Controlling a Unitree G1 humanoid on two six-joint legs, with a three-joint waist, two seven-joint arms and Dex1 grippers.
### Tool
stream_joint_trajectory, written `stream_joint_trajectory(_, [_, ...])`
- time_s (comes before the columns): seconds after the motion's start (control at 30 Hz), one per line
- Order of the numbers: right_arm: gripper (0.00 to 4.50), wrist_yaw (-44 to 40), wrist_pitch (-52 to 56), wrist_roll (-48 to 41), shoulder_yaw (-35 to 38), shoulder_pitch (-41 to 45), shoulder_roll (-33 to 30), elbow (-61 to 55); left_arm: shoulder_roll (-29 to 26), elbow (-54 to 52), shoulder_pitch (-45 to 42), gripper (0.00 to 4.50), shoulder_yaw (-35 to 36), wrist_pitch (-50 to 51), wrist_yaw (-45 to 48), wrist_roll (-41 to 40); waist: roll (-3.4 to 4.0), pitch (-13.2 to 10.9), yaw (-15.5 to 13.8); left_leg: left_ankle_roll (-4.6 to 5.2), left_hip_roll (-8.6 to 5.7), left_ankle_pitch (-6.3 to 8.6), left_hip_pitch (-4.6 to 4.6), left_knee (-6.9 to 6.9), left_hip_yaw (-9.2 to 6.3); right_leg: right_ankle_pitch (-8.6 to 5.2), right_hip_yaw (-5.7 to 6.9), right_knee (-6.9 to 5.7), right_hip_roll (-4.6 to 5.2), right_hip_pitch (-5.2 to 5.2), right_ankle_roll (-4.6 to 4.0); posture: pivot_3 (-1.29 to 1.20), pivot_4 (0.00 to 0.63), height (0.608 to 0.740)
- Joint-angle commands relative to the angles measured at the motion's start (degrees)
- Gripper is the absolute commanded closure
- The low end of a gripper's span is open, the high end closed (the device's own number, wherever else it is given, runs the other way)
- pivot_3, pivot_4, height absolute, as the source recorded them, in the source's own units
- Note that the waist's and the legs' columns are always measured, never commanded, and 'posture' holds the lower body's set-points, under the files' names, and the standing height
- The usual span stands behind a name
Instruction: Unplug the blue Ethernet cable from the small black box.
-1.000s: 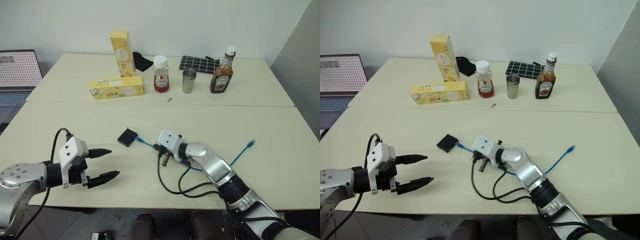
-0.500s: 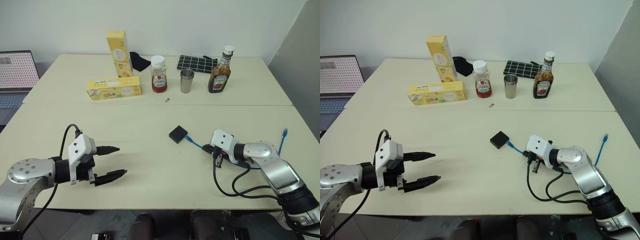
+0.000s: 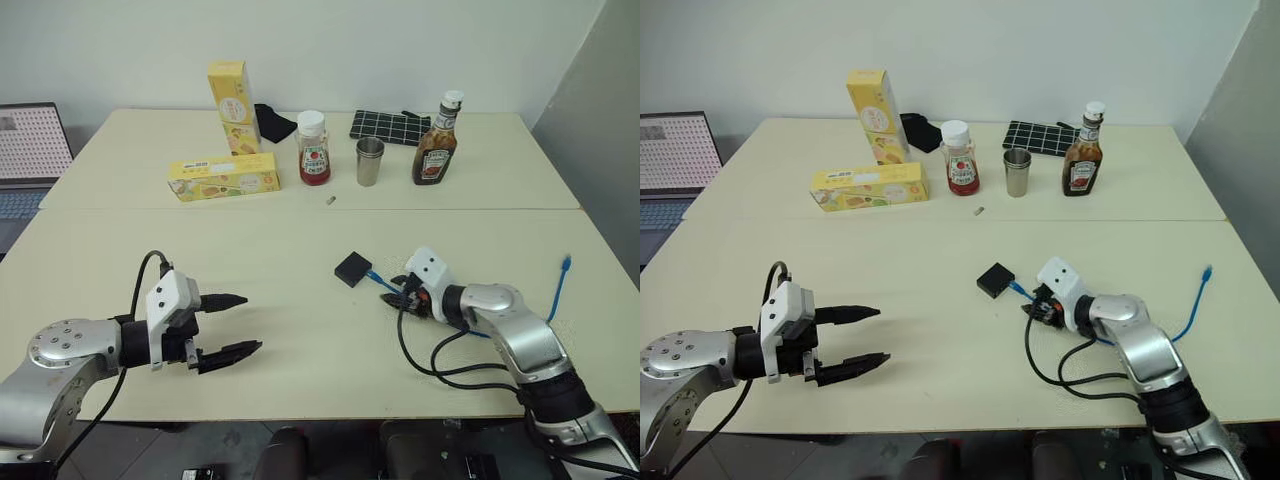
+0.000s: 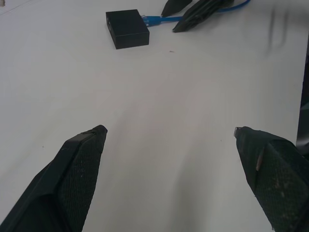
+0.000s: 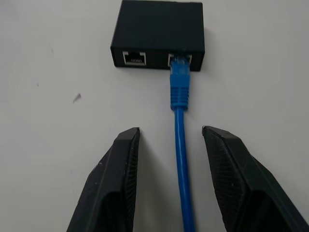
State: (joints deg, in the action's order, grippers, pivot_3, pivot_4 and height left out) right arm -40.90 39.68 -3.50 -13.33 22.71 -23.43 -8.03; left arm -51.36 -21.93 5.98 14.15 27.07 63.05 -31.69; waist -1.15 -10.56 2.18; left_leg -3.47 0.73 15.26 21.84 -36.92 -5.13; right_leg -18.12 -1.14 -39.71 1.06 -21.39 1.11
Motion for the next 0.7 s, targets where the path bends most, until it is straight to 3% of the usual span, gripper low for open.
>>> stream_joint_trajectory(0.03, [2.33,3.1,-1.8,1.4,-1.1,1.6,1.9,4.2,0.5,-1.3,-0.7,0.0,0.0,0.0,-0.1,-1.3,0.0,0.0,0.1,0.0,0.0,0.0,-0.02,0.0,0.03,0.0,-0.02,-0.02,0.0,0.0,0.0,0.0,0.15,0.74])
stream_joint_trajectory(0.2, [2.33,4.5,-2.4,1.5,-1.3,3.2,3.4,7.2,1.1,0.0,-1.4,0.0,-0.8,-0.5,0.2,-0.8,0.0,0.0,0.1,0.0,-0.01,0.0,-0.04,-0.02,0.04,0.0,-0.03,-0.06,0.0,0.0,0.0,0.0,0.15,0.74])
stream_joint_trajectory(0.3, [2.82,4.8,-3.3,1.9,-1.6,3.8,3.1,8.1,1.7,1.0,-1.7,0.0,-1.1,-0.8,0.2,-0.5,0.0,0.0,0.1,0.0,-0.01,0.0,-0.06,-0.02,0.05,0.0,-0.03,-0.11,0.0,0.0,0.0,0.0,0.15,0.74])
stream_joint_trajectory(0.5, [4.27,4.5,-5.7,3.0,-2.6,4.3,1.5,7.5,3.9,3.1,-3.3,0.0,-0.7,0.1,-1.7,-1.2,0.0,0.0,0.0,0.0,-0.02,0.0,-0.06,-0.03,0.06,0.0,-0.05,-0.13,0.01,0.0,0.0,0.0,0.15,0.74])
stream_joint_trajectory(0.7, [4.34,-1.6,-17.0,3.1,-5.3,6.0,-1.6,1.2,7.6,3.6,-7.3,0.0,1.4,8.5,-4.9,-9.9,0.0,0.0,-0.3,0.0,-0.02,0.0,0.05,-0.07,0.0,0.0,0.0,-0.14,0.02,-0.03,0.01,0.0,0.15,0.74])
